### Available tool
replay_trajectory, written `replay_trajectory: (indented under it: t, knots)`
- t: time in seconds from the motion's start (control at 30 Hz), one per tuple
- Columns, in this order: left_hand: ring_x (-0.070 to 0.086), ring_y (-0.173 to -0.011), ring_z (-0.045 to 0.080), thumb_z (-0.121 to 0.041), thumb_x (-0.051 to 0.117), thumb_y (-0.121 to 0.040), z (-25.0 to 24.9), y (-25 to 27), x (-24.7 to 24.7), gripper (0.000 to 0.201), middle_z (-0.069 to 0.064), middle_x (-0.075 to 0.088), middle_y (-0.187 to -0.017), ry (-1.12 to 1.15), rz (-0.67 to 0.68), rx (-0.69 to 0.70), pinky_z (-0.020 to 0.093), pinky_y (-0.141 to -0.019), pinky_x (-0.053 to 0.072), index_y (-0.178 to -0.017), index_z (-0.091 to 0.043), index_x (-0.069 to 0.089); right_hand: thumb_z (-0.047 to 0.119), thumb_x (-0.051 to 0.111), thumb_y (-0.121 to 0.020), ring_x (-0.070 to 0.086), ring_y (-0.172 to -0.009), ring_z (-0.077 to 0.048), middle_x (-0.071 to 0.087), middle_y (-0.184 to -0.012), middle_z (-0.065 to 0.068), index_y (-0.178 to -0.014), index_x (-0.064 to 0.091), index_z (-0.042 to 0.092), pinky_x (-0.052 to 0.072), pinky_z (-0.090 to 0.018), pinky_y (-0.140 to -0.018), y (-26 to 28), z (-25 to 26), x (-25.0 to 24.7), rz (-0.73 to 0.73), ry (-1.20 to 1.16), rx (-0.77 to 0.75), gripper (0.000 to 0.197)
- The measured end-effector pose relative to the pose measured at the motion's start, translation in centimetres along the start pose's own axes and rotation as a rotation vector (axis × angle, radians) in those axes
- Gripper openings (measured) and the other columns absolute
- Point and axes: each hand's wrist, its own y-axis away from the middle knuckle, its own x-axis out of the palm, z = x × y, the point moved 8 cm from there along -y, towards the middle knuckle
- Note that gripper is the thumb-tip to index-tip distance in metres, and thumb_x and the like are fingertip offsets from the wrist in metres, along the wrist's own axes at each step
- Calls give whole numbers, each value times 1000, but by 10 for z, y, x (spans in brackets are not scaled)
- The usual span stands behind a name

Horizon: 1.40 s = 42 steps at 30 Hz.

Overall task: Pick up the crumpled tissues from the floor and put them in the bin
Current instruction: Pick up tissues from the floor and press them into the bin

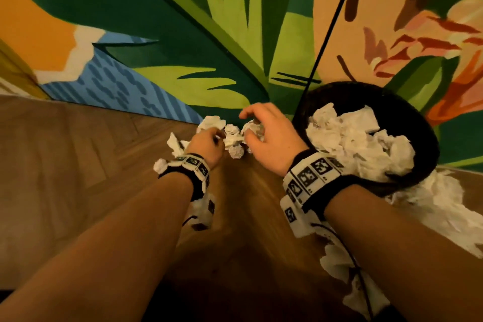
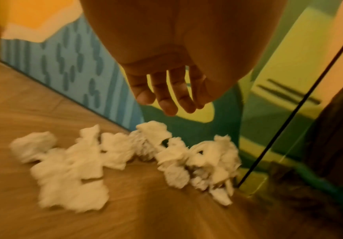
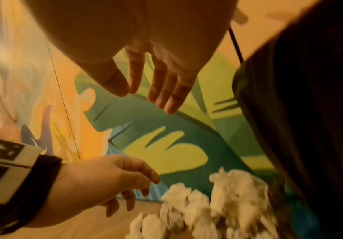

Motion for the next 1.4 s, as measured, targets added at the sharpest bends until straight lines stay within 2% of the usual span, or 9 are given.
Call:
replay_trajectory:
  t: [0.2, 0.33, 0.47, 0.67, 0.83, 0.97, 1.1, 1.2, 1.4]
  knots:
    - [47, -126, 37, -33, 56, -93, 115, 44, 60, 53, 10, 29, -149, -172, 284, -376, 43, -103, 43, -143, -26, 39, 19, 56, -91, 53, -96, -12, 47, -119, 6, -116, 52, 33, 48, -31, -87, 17, -66, 89, 293, 44, 247, 29]
    - [39, -136, 33, -19, 62, -89, 149, 55, 86, 78, 2, 2, -161, -169, 402, -448, 37, -105, 44, -152, -35, 20, 18, 56, -91, 55, -99, -16, 47, -120, 4, -116, 53, 31, 52, -38, -87, 27, -103, 130, 431, 143, 342, 29]
    - [28, -137, 38, -22, 58, -92, 159, 58, 99, 58, 5, 15, -157, -295, 425, -431, 44, -112, 34, -145, -32, 37, 17, 56, -91, 49, -113, -21, 48, -122, 1, -117, 55, 26, 46, -39, -95, 19, -124, 156, 481, 176, 388, 28]
    - [54, -117, 28, -24, 50, -98, 153, 62, 109, 30, 9, 50, -135, -160, 334, -357, 33, -97, 45, -127, -18, 55, 17, 56, -92, 33, -135, -22, 31, -148, 5, -134, 48, 27, 37, -41, -111, -23, -142, 189, 474, 241, 337, 44]
    - [57, -103, 22, -16, 46, -95, 154, 64, 97, 38, 9, 58, -123, 47, 219, -337, 33, -89, 46, -132, -18, 41, 23, 60, -90, 4, -148, -25, -4, -161, 16, -151, 20, 38, 23, -45, -118, -43, -175, 215, 576, 398, 349, 75]
    - [64, -90, 25, -12, 45, -93, 176, 47, 66, 62, 11, 64, -116, 133, 13, -452, 33, -77, 49, -147, -30, 20, 31, 62, -87, 24, -138, -32, 25, -151, 1, -141, 34, 38, 39, -48, -106, -33, -196, 217, 558, 496, 363, 61]
    - [60, -74, 19, -19, 44, -94, 191, 27, 71, 83, 14, 62, -113, 22, 243, -593, 31, -60, 46, -148, -50, -10, 31, 62, -89, 35, -119, -30, 39, -128, -3, -110, 50, 30, 42, -43, -96, -4, -197, 219, 413, 410, 406, 24]
    - [61, -83, 22, -21, 44, -93, 185, 25, 83, 74, 9, 61, -120, -95, 356, -549, 31, -67, 48, -150, -49, 7, 25, 58, -89, 37, -114, -28, 41, -121, -4, -99, 50, 31, 39, -45, -97, 19, -197, 218, 333, 361, 454, 14]
    - [59, -113, 21, -25, 48, -91, 128, 54, 131, 48, -2, 61, -131, -25, 447, -85, 28, -95, 45, -136, -42, 51, 16, 56, -86, 43, -109, -31, 49, -113, -7, -82, 54, 28, 42, -39, -92, 22, -196, 214, 283, 159, 513, 12]
